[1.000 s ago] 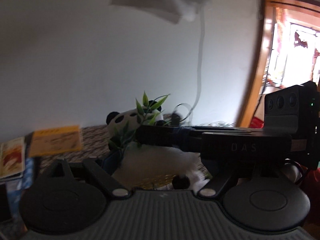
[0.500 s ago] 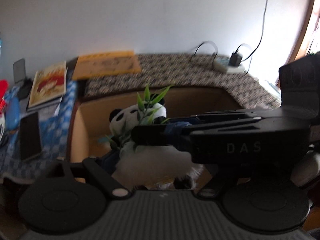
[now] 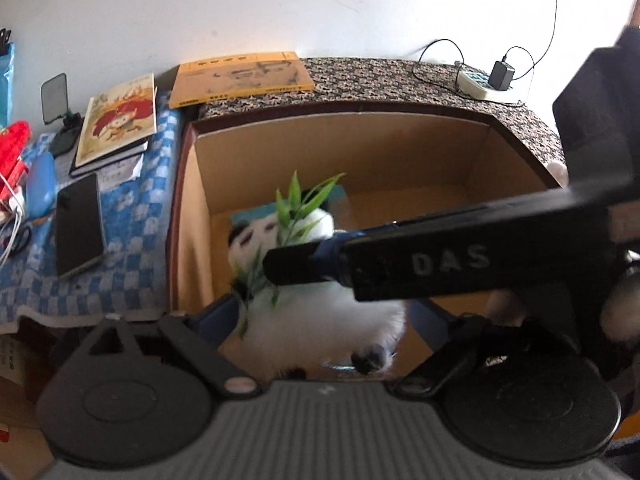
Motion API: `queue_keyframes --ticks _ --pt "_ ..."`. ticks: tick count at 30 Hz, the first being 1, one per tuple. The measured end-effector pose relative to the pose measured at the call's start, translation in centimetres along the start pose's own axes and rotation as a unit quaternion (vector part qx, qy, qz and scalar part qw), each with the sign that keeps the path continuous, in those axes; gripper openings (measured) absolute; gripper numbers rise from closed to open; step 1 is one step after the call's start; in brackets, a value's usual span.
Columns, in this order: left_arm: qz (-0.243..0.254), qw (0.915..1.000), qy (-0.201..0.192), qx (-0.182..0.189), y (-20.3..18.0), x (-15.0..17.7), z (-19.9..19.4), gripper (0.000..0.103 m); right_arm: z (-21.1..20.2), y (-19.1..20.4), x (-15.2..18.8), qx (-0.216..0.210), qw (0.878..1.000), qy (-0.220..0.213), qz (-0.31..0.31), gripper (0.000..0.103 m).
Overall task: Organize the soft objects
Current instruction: 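Carry the panda plush into the cardboard box and open the left gripper, then move the left gripper back to the pile toward the green plush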
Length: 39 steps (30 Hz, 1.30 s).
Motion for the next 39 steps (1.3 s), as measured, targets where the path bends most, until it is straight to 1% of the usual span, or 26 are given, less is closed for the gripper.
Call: queue_keyframes --ticks 2,4,6,11,16,21,29,32,37,39 --pt "0.004 1.0000 -0.002 0.001 -0.2 0.1 -0.5 0.093 0.0 0.0 0.0 0.002 1.000 0.000 0.002 0.026" --pt "0.012 0.9999 -0.001 -0.007 -0.4 0.2 -0.9 0.093 -0.1 -0.1 0.1 0.007 1.000 -0.001 0.008 0.026" --pt "0.014 0.9998 -0.004 -0.011 -0.6 0.2 -1.3 0.093 -0.4 -0.2 0.2 0.001 1.000 -0.001 0.015 0.027" --pt "0.011 0.9998 -0.012 -0.016 -1.3 -0.2 -2.0 0.093 -1.7 -0.3 0.4 0.012 1.000 -0.024 0.012 0.026" --pt "0.017 0.9994 -0.029 -0.007 -2.8 -1.3 -2.7 0.093 -4.5 -0.8 0.1 0.021 0.998 -0.063 0.014 0.027" --pt "0.034 0.9984 -0.044 0.005 -5.2 -2.6 -3.1 0.093 -8.5 -2.0 0.0 0.030 0.993 -0.109 0.030 0.026" --pt "0.075 0.9932 -0.072 0.054 -12.1 -4.7 -3.9 0.093 -16.3 -4.8 0.8 0.063 0.980 -0.185 0.037 0.026" --pt "0.085 0.9904 -0.074 0.080 -15.0 -5.4 -3.7 0.093 -19.4 -6.4 1.5 0.075 0.975 -0.205 0.047 0.026" --pt "0.111 0.9832 -0.070 0.127 -21.2 -6.0 -2.8 0.093 -24.6 -9.5 3.3 0.121 0.965 -0.225 0.057 0.026" --pt "0.124 0.9804 -0.066 0.138 -23.7 -6.0 -2.2 0.093 -26.6 -10.9 4.1 0.147 0.959 -0.232 0.062 0.026"
Point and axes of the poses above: each gripper's, at about its wrist camera, not at the fingertips, and z roughly the way its jaws point, y to its left, x to its underside, the point moved 5 cm from there along z, roughly the way its jaws point
